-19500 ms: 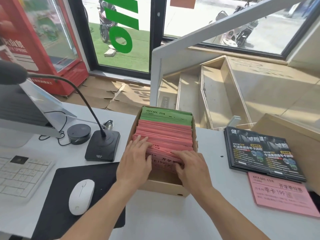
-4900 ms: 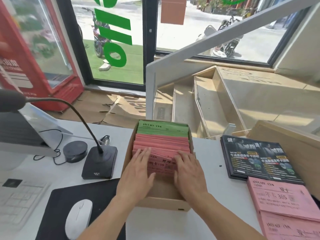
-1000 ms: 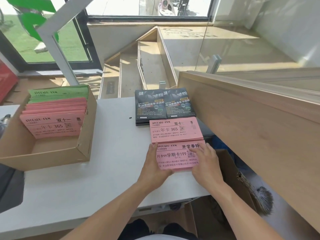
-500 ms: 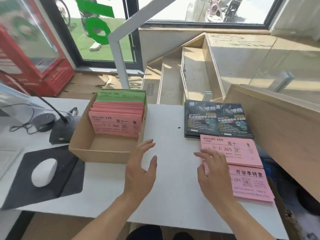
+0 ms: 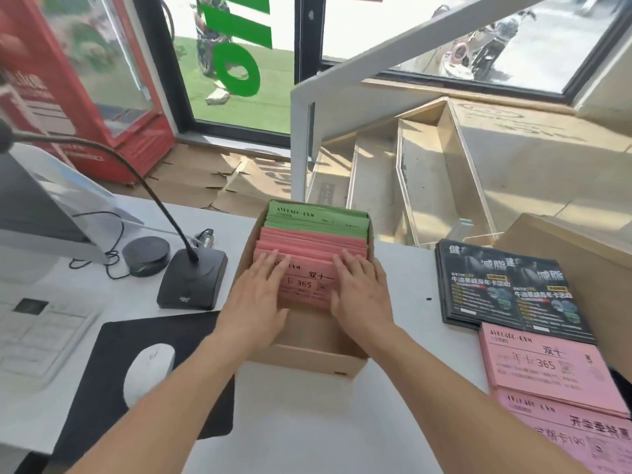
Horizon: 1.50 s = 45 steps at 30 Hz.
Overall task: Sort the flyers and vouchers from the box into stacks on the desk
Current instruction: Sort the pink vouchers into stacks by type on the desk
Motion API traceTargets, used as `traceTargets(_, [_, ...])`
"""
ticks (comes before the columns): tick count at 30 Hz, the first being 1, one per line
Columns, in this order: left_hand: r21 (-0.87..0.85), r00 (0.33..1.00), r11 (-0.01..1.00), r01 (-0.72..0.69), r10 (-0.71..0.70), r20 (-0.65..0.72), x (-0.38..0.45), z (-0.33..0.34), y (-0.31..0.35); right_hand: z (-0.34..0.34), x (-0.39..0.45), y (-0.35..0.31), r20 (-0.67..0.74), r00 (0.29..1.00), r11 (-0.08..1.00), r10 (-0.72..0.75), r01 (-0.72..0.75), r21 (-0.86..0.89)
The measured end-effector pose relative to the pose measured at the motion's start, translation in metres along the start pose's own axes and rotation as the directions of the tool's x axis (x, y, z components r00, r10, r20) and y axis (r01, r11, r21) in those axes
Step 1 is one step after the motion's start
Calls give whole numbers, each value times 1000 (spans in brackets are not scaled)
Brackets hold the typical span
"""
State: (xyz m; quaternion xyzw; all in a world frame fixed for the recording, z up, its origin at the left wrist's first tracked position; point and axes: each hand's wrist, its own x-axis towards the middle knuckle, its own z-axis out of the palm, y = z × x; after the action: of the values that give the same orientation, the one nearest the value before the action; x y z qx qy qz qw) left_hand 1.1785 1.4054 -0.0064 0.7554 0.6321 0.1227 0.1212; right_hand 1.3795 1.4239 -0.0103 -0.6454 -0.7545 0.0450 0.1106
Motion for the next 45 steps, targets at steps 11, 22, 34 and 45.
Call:
traceTargets(11, [-208,993,977,45,-67,-99,-5,0,-1,4,-10,1,-181,983,998,-31,41,48])
traceTargets(22, [-198,946,974,-112,43,-323,-6,5,-5,-12,-33,-3,-406,912,877,52,153,455])
traceTargets(34, [-641,873,630,-439,131,-469,-107,23,124,-113,-176,92,-293,884,665,363,-26,746])
traceTargets(45, [-779,978,617,-111,207,25,-174,118,252,-98,-344,224,13,823,524,568,-374,766])
